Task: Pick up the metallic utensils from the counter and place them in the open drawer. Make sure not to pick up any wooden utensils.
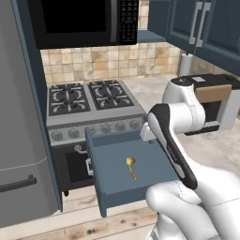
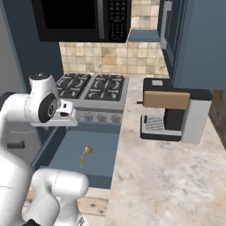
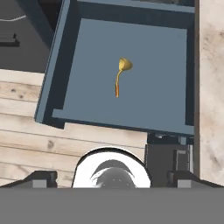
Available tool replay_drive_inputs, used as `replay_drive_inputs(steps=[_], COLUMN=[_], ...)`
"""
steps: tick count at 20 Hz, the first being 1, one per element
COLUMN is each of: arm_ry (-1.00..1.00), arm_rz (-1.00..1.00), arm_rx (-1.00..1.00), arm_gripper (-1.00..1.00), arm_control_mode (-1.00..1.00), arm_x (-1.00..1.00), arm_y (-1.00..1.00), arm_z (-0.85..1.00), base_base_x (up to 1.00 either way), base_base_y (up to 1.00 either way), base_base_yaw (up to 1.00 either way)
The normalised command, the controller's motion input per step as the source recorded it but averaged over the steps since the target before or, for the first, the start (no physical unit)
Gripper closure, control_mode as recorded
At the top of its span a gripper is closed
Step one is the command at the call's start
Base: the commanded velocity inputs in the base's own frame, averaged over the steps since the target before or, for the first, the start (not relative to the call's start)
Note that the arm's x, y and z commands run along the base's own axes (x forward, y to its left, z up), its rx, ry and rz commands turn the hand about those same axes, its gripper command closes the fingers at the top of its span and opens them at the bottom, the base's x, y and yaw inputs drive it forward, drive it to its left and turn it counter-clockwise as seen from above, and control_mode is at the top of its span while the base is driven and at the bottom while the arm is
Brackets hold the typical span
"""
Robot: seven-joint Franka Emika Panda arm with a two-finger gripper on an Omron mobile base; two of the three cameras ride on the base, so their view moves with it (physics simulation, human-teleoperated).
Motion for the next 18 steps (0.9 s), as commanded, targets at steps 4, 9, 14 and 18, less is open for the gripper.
replay_drive_inputs(steps=[4, 9, 14, 18], arm_ry=[-0.03, -0.05, -0.02, 0.0], arm_rz=[0.0, 0.0, 0.0, 0.0], arm_rx=[0.0, 0.0, 0.0, 0.0], arm_gripper=[-1.0, -1.0, -1.0, -1.0], arm_control_mode=[-1.0, -1.0, -1.0, -1.0], arm_x=[-0.41, -0.28, -0.23, -0.19], arm_y=[0.0, 0.0, 0.0, -0.02], arm_z=[0.14, 0.12, 0.62, 0.55], base_base_x=[0.0, 0.0, 0.0, 0.0], base_base_y=[0.0, 0.0, 0.0, 0.0], base_base_yaw=[0.0, 0.0, 0.0, 0.0])
